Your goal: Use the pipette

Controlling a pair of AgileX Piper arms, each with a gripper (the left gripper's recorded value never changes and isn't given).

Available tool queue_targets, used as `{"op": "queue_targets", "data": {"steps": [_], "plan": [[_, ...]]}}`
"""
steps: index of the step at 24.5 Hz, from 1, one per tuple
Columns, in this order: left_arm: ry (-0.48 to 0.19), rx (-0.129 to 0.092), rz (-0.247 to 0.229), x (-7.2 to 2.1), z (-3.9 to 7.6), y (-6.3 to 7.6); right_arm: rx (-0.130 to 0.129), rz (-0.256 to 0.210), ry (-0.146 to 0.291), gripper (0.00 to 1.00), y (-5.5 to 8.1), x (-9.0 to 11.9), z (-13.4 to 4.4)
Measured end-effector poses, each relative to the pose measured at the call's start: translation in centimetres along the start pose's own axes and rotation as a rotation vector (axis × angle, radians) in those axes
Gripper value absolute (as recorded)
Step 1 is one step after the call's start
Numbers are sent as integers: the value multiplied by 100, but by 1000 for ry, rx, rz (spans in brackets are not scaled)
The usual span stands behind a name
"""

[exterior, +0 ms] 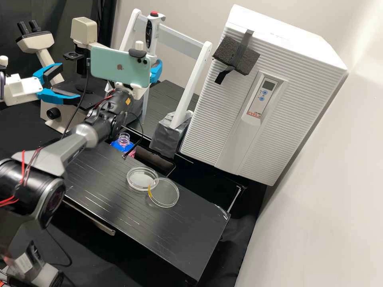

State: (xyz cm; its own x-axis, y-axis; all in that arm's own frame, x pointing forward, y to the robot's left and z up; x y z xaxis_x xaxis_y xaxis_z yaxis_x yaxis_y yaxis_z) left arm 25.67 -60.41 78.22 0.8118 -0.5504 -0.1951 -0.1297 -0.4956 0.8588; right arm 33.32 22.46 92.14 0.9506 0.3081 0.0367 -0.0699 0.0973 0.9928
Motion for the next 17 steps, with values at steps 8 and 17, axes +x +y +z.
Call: {"op": "queue_targets", "data": {"steps": [8,17], "plan": [[24,20,49,180,-67,245,23,-51,-73,0,88,389,34],[28,24,49,243,-66,320,183,-78,-108,0,237,485,36]]}}
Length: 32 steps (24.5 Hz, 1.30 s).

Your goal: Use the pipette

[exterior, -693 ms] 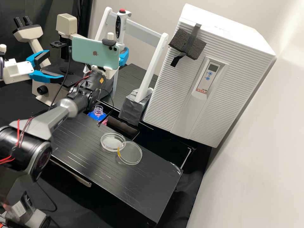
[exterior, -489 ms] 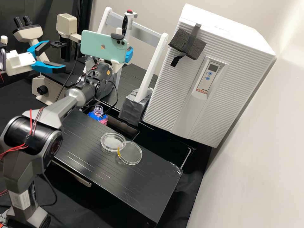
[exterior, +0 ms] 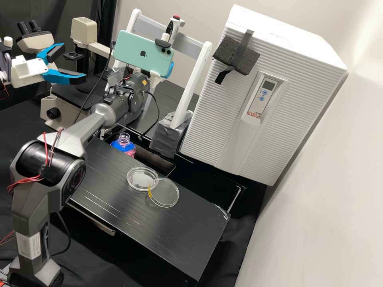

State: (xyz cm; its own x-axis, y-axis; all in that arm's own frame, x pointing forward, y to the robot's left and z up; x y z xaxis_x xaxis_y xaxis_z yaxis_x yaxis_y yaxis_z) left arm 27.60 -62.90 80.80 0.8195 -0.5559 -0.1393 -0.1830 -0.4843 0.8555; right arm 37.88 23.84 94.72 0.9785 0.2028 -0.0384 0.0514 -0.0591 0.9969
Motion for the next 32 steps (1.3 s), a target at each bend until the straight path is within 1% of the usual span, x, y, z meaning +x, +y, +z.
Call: {"op": "queue_targets", "data": {"steps": [1,2,3,4,6,10,11,13,16,17,20,23,25,27,28,29,30,31,32], "plan": [[0,0,1,2,0,3,23,-2,3,0,2,0,-6],[0,0,1,4,0,5,33,-1,10,0,17,0,-27],[0,0,2,6,1,8,34,1,14,0,27,-1,-41],[0,0,2,6,1,8,30,2,18,0,36,-1,-53],[0,1,3,8,1,12,11,3,24,0,41,-1,-72],[0,1,3,8,1,12,9,-11,22,0,-5,10,-106],[0,-1,3,8,1,12,17,-20,23,0,-38,18,-126],[0,-1,3,8,1,12,19,-30,20,0,-71,33,-152],[0,-1,3,8,1,12,19,-38,13,0,-98,63,-141],[0,-1,3,8,1,12,26,-43,8,0,-120,73,-136],[0,-4,1,5,0,6,12,-50,-11,0,-135,79,-116],[-3,-2,-7,-7,2,-14,21,-52,-15,0,-148,93,-100],[-10,0,-9,-7,9,-16,12,-54,-18,0,-159,104,-88],[-18,-11,-14,-7,16,-20,13,-56,-19,0,-168,110,-82],[-18,-8,-14,-7,12,-19,10,-57,-18,0,-173,110,-87],[-29,6,-15,-2,12,-11,15,-59,-16,0,-182,110,-95],[-26,9,-12,3,-3,1,15,-60,-15,0,-186,110,-98],[-24,7,-8,12,-12,17,16,-63,-13,0,-195,109,-106],[-21,-1,0,25,-22,41,16,-63,-13,0,-197,109,-108]]}}
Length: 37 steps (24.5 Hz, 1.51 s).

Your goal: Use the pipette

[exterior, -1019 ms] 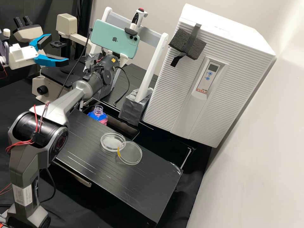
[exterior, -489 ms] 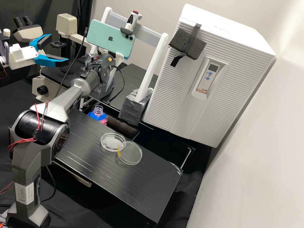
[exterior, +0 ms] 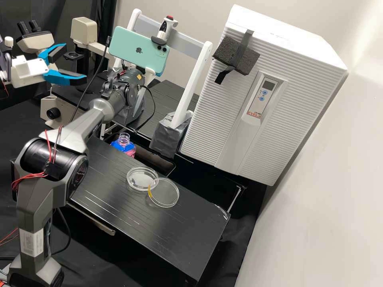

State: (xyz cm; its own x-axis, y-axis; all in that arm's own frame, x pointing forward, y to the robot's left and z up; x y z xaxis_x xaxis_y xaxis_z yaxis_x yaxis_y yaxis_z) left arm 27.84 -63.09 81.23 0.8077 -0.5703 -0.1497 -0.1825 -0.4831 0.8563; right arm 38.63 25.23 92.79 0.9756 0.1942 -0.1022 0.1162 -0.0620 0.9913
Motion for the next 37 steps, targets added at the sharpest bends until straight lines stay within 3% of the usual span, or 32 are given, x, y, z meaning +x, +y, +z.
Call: {"op": "queue_targets", "data": {"steps": [10,22,25,37], "plan": [[10,-2,14,20,-25,48,1,-32,-19,0,-119,4,75],[10,-2,14,20,-25,48,15,-31,-17,0,-128,11,93],[10,-2,14,20,-25,48,-1,-22,-2,0,-128,57,143],[9,-4,12,23,-22,41,0,-18,2,0,-124,102,161]]}}
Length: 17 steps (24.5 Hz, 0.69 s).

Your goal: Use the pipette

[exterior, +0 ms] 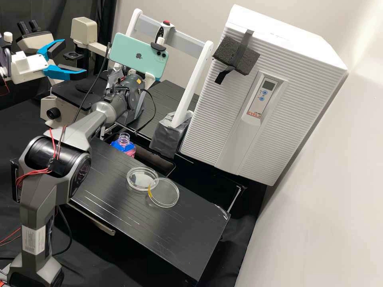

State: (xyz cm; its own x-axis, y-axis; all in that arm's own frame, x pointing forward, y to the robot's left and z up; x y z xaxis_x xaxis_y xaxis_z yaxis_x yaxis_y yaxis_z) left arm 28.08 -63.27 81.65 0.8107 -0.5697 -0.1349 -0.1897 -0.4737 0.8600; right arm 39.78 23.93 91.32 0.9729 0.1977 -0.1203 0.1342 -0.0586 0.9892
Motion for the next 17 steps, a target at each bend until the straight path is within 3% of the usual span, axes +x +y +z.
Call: {"op": "queue_targets", "data": {"steps": [4,5,17], "plan": [[-8,-2,1,6,25,2,0,1,1,0,2,0,-3],[-9,-2,3,9,26,7,0,1,1,100,2,0,-3],[-9,-2,1,29,28,4,-6,-7,-8,100,-29,53,35]]}}
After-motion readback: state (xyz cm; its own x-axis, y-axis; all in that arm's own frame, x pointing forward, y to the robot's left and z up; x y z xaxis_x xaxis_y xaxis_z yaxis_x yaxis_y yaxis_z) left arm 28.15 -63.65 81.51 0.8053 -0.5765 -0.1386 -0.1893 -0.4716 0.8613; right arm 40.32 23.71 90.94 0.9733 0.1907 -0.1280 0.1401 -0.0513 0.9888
